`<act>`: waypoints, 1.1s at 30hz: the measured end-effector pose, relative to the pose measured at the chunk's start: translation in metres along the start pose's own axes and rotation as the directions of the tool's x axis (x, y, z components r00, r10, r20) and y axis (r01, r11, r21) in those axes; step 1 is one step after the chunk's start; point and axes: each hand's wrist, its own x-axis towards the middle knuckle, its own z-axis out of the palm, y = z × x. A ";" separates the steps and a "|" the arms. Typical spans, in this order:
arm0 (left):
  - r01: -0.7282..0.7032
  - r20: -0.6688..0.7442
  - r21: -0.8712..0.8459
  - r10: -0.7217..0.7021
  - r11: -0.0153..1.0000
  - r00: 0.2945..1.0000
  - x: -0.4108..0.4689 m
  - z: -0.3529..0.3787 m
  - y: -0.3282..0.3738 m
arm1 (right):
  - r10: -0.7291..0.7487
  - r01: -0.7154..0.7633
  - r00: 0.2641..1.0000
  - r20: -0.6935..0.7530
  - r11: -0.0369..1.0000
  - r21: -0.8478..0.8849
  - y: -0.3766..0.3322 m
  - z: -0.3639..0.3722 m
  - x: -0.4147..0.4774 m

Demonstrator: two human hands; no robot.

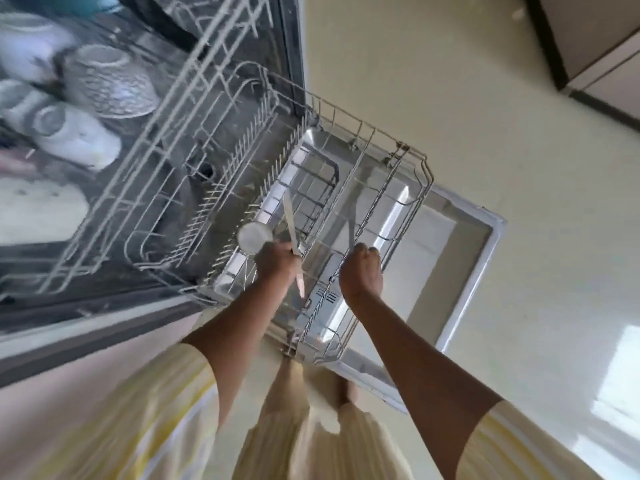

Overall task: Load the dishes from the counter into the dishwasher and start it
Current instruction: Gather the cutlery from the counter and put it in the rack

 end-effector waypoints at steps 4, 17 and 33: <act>-0.121 -0.089 0.108 0.131 0.987 0.987 0.067 -0.001 0.022 | 0.047 -0.045 0.999 -0.024 0.995 0.087 -0.023 0.028 0.051; -0.351 -0.018 0.342 0.379 0.872 0.925 0.192 0.037 0.047 | 0.147 -0.167 0.986 0.080 0.888 0.429 -0.068 0.100 0.151; -0.329 0.127 -0.032 0.330 0.944 0.935 0.209 0.045 0.022 | 0.046 -0.075 0.994 0.098 0.943 0.323 -0.070 0.116 0.178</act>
